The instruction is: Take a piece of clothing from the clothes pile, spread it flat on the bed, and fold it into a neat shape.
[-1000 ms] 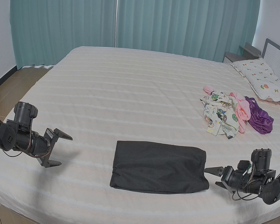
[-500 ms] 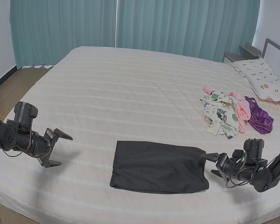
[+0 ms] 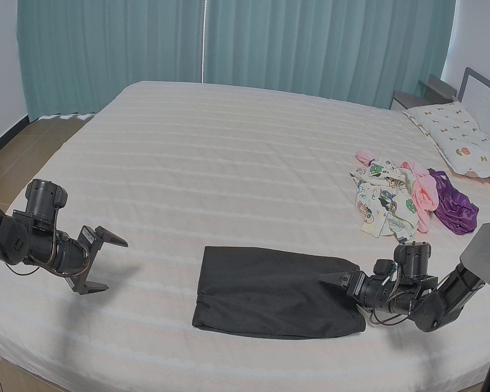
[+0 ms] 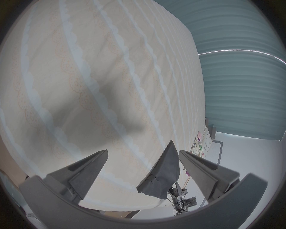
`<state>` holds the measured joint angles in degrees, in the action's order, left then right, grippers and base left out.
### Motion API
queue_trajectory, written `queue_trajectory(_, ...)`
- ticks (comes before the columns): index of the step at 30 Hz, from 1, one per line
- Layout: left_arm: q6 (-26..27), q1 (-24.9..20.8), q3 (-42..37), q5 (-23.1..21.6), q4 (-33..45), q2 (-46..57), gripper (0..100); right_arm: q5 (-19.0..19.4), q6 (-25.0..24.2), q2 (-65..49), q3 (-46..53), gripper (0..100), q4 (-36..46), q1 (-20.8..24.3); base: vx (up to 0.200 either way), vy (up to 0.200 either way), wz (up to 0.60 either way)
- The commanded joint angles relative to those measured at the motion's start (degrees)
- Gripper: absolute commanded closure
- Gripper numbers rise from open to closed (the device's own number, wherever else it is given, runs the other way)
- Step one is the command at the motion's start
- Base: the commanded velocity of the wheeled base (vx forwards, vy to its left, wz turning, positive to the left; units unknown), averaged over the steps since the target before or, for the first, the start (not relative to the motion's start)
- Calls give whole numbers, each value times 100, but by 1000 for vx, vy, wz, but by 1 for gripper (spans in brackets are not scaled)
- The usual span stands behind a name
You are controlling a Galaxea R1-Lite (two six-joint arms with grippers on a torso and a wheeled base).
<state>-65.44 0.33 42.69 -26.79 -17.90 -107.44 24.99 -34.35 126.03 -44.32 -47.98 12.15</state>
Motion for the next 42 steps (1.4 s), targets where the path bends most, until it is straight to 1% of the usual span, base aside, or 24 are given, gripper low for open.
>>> queue_trajectory(1, -4, 2, 2, -1, 5, 3, 0, 6, -1, 326, -208, 0, -9, 252, 0, 0, 0)
queue_trajectory(5, -4, -24, 2, -1, 5, -5, 0, 6, 43, 326, -331, 0, -45, 463, 0, 0, 0)
queue_trajectory(12, -13, -33, -6, -1, 5, -14, 0, 6, 166, 317, -375, 0, -45, 648, 0, 0, 0)
queue_trajectory(13, -4, -42, -6, -1, 5, -14, 0, 6, 166, 326, -410, 100, -18, 665, 0, 0, 0)
queue_trajectory(25, -22, -50, -6, -1, -3, -5, 0, 15, 78, 291, -340, 100, -62, 613, 0, 0, 0)
queue_trajectory(32, -22, -50, -6, -115, 5, 12, 0, 85, 52, -52, 3, 100, -80, 393, 0, 0, 0)
queue_trajectory(33, -83, -50, -6, -221, 14, 30, 0, 208, 52, -219, 152, 100, -80, 296, 0, -200, 0)
queue_trajectory(35, -153, -50, -6, -265, 14, 30, 0, 278, 25, -316, 249, 100, -80, 261, 0, -200, 0)
queue_trajectory(36, -232, -50, -6, -326, 5, 30, 0, 393, -80, -447, 381, 100, -89, 182, 0, -200, 0)
queue_trajectory(42, -241, -50, -15, -353, 14, 91, 0, 436, -159, -544, 495, 100, -80, -55, 0, -200, 0)
